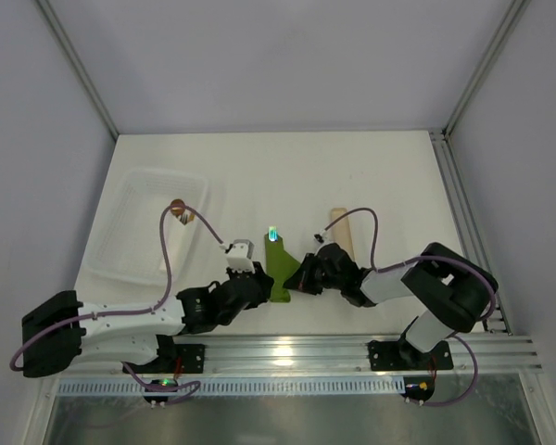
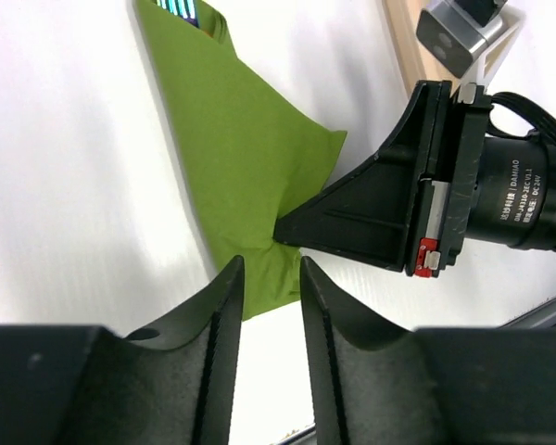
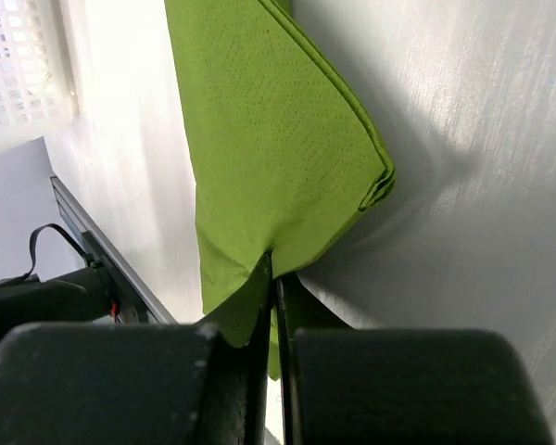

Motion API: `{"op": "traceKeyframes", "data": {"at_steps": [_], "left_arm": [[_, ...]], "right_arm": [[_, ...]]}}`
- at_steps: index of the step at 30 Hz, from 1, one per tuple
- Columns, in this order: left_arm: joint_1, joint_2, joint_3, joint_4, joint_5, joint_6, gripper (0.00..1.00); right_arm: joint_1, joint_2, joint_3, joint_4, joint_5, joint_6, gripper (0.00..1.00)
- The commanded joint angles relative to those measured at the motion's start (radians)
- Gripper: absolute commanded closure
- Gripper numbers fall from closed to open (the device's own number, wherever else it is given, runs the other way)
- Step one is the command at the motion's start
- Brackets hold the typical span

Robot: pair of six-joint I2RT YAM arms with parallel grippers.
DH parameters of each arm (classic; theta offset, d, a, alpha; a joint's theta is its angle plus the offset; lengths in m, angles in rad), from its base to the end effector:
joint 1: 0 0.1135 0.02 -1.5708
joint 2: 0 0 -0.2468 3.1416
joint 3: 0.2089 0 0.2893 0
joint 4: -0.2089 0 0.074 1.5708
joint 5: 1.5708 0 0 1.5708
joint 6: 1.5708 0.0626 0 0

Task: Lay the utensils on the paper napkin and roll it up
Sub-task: Pick up the napkin from the center of the board.

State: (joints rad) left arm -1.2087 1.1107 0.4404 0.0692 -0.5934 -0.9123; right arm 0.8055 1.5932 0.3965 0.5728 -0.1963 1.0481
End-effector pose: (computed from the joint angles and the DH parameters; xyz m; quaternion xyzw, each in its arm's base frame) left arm 0.1295 -0.2432 0.1346 -0.0098 0.8569 -0.2626 0.4434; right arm 0.1953 0.2210 0.0396 0.0628 0.8846 0.4152 0.2027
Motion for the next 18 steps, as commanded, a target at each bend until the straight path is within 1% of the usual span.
{"op": "traceKeyframes", "data": {"at_steps": [1, 4, 5, 6, 9, 11, 12, 14, 15, 18], "left_arm": [[0.015, -0.071, 0.020, -0.185, -0.037, 0.001, 0.66], [0.050, -0.094, 0.029, -0.270, 0.029, -0.037, 0.60], [0.064, -0.098, 0.020, -0.261, 0.103, -0.039, 0.58], [0.096, -0.103, 0.012, -0.252, 0.128, -0.046, 0.57], [0.107, -0.107, -0.015, -0.192, 0.185, -0.050, 0.55], [0.107, -0.109, -0.026, -0.169, 0.198, -0.048, 0.54], [0.107, -0.112, -0.047, -0.117, 0.205, -0.042, 0.51], [0.107, -0.132, -0.071, -0.082, 0.219, -0.039, 0.44], [0.107, -0.141, -0.095, -0.031, 0.222, -0.036, 0.39], [0.107, -0.161, -0.118, -0.005, 0.222, -0.036, 0.31]], "right_arm": [[0.003, -0.045, 0.005, -0.077, 0.054, -0.114, 0.96], [0.003, -0.071, 0.016, -0.106, 0.037, -0.146, 0.97], [0.003, -0.085, 0.021, -0.111, 0.031, -0.160, 0.96], [0.003, -0.091, 0.027, -0.122, 0.015, -0.164, 0.96], [0.003, -0.116, 0.048, -0.151, -0.012, -0.168, 0.97], [0.003, -0.133, 0.053, -0.156, -0.026, -0.160, 0.96], [0.004, -0.150, 0.056, -0.162, -0.032, -0.149, 0.97], [0.003, -0.167, 0.064, -0.180, -0.041, -0.142, 0.97], [0.001, -0.176, 0.064, -0.185, -0.041, -0.137, 0.96], [0.000, -0.210, 0.074, -0.205, -0.048, -0.117, 0.97]]}}
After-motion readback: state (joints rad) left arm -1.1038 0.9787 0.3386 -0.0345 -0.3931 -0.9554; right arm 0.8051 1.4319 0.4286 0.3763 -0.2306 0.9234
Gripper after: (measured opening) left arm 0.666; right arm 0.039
